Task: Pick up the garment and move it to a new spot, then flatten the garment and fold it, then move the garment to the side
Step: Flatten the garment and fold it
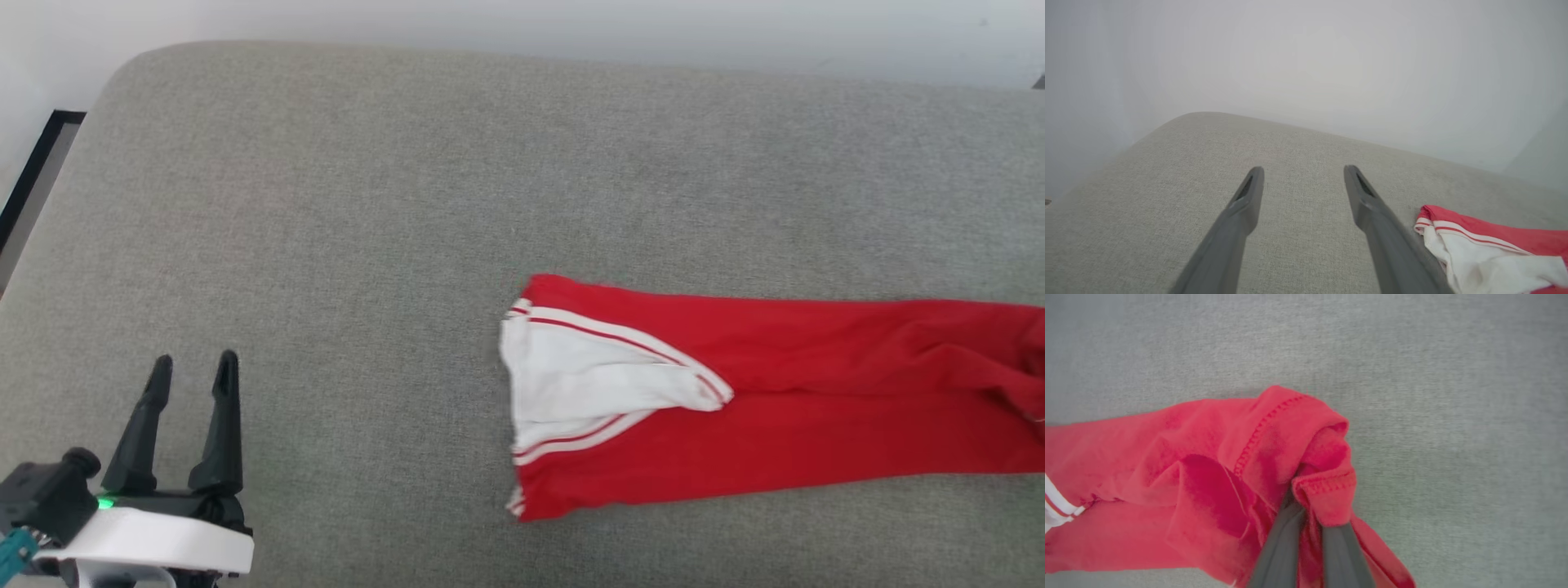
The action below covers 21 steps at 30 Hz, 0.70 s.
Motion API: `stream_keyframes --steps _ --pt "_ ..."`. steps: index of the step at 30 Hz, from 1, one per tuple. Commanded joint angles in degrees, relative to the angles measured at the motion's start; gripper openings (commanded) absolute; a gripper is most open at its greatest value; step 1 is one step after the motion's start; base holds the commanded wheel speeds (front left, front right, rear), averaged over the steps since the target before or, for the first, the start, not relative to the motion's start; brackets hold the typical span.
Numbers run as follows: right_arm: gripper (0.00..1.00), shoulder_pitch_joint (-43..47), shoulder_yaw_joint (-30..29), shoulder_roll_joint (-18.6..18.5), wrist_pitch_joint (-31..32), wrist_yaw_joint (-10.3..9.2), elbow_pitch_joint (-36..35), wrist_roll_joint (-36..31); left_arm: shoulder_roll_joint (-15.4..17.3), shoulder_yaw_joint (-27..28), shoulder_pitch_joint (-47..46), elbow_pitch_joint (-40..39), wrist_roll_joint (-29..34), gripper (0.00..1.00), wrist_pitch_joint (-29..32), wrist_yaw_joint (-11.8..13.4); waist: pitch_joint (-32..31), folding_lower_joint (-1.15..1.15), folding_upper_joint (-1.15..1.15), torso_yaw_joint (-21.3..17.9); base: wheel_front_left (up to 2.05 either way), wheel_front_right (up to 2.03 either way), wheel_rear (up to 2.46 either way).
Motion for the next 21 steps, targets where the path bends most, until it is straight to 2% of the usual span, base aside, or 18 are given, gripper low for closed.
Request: stream_keyframes --steps 1,5,8,14,21 --pt "0.00 -0.90 -0.84 -0.84 -0.77 -0.02 1.24 -1.09 -1.47 1.78 0.90 0.51 1.45 1.00 -0.29 -1.37 -0.41 0.00 0.00 -0.48 0.00 0.00 0.00" --pt "0.00 -1.48 -1.32 -1.04 -0.86 -0.02 2.34 -1.49 -3.36 3.76 1.61 1.05 3.19 1.00 -0.29 -2.96 -1.10 0.00 0.00 -0.97 0.00 0.00 0.00" --pt "0.00 -0.82 -0.49 -0.49 0.04 -0.02 0.62 -0.54 -5.32 5.42 2.11 1.49 4.09 1.00 -0.30 -4.20 -1.99 0.00 0.00 -1.25 0.00 0.00 0.00" --pt "0.00 2.66 1.58 1.93 0.68 -0.02 -7.89 1.99 -8.17 6.63 2.74 2.01 6.69 1.00 -0.30 -5.68 -4.00 0.00 0.00 -0.83 0.00 0.00 0.00" --pt "0.00 4.98 7.90 7.01 1.82 -0.02 -17.07 2.43 -10.47 5.88 2.17 2.31 8.31 1.00 -0.30 -6.18 -5.73 0.00 0.00 0.93 0.00 0.00 0.00"
